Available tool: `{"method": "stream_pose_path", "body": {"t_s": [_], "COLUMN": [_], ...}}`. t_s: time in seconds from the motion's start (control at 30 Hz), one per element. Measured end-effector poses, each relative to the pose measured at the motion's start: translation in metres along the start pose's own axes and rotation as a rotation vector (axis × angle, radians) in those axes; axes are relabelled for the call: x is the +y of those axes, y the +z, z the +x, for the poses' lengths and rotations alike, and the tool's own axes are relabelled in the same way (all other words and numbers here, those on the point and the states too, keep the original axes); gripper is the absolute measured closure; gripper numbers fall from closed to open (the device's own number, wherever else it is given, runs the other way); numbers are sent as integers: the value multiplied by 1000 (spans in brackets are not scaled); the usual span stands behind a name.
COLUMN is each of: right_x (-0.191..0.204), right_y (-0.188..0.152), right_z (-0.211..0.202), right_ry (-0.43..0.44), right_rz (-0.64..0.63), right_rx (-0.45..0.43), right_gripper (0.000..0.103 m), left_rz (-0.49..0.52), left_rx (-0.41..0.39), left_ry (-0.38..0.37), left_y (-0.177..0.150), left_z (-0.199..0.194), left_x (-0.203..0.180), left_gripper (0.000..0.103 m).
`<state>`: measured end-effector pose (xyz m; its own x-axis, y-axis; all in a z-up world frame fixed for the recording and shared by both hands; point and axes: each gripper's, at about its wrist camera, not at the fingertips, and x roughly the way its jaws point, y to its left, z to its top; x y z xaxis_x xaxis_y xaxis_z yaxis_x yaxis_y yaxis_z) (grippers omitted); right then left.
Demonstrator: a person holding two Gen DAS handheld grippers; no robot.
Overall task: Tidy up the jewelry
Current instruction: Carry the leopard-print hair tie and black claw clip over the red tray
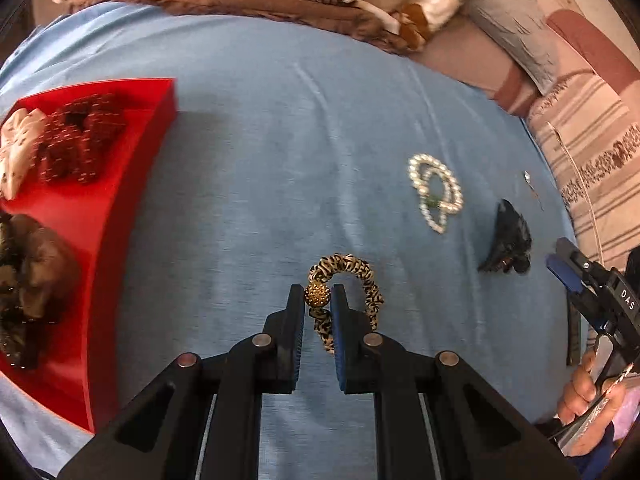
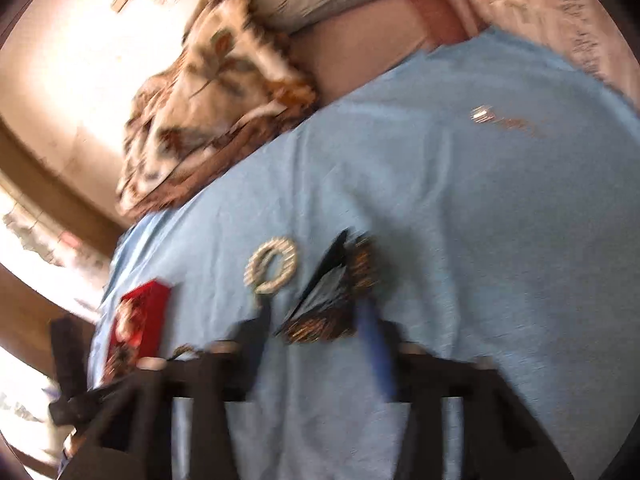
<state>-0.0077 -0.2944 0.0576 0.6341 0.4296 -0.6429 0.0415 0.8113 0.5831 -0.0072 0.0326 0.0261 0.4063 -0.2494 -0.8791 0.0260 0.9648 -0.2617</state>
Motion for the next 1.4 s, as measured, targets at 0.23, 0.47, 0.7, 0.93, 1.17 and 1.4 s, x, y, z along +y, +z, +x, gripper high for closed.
{"method": "stream_pose_path", "body": {"t_s": [0.23,0.47,0.7,0.93,1.17,1.4], "right_x": [-6,-4,-17,-18,-12,-1], "right_y": [1,-2,1,2,0,-5], "right_z": [18,43,53,41,28,10], "right_ry": [-24,-47,46,64,69,99], "right_rz": [42,34,118,138,121,90], "right_rx": [44,89,121,92,62,24], "right_gripper": [43,43,53,93,94,94], "left_rz": [-9,41,124,140,155,155], "left_rx": [-46,-17,-17,-54,-105,-142], "left_ry": [2,36,73,44,-10,-31], "left_y": [-4,-10,-17,-25,-32,-42], "left_z": [-10,10,15,-6,-41,-67], "left_x": [13,4,-19,-30,-40,-38], "left_gripper": [67,67,91,91,91,91]}}
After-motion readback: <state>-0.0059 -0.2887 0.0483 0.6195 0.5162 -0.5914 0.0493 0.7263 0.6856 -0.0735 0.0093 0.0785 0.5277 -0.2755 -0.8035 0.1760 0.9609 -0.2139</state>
